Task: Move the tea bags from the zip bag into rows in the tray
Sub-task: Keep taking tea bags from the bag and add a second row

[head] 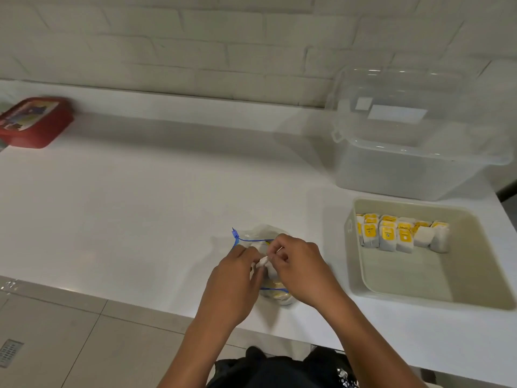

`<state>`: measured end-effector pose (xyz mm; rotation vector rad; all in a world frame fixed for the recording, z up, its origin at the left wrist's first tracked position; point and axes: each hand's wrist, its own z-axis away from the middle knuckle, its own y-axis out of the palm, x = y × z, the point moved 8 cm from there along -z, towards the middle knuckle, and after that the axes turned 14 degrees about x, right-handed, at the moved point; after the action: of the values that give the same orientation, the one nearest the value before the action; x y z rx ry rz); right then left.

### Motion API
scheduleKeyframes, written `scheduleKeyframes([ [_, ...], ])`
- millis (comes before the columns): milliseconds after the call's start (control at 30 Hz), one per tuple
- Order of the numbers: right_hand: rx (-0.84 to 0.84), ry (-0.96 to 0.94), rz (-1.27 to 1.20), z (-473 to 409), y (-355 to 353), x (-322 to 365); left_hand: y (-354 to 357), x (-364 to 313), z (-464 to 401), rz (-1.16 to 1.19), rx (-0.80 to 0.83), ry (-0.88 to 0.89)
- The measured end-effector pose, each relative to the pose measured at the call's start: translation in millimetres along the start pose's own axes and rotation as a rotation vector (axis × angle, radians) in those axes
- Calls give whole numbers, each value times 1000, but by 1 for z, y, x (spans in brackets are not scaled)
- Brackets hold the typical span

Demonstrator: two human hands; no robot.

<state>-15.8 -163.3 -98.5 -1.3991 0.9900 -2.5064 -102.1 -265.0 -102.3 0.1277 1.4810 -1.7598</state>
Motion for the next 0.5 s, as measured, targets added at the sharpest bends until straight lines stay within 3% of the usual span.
scheduleKeyframes([
  [100, -1, 6, 81, -1, 3, -1, 2, 7, 0, 3, 29, -59],
  [300, 182, 146, 438, -14, 41, -19, -2, 10, 0, 42, -12, -87],
  [500, 115, 199, 460, -21, 47, -25, -4, 8, 1, 134, -12, -74],
])
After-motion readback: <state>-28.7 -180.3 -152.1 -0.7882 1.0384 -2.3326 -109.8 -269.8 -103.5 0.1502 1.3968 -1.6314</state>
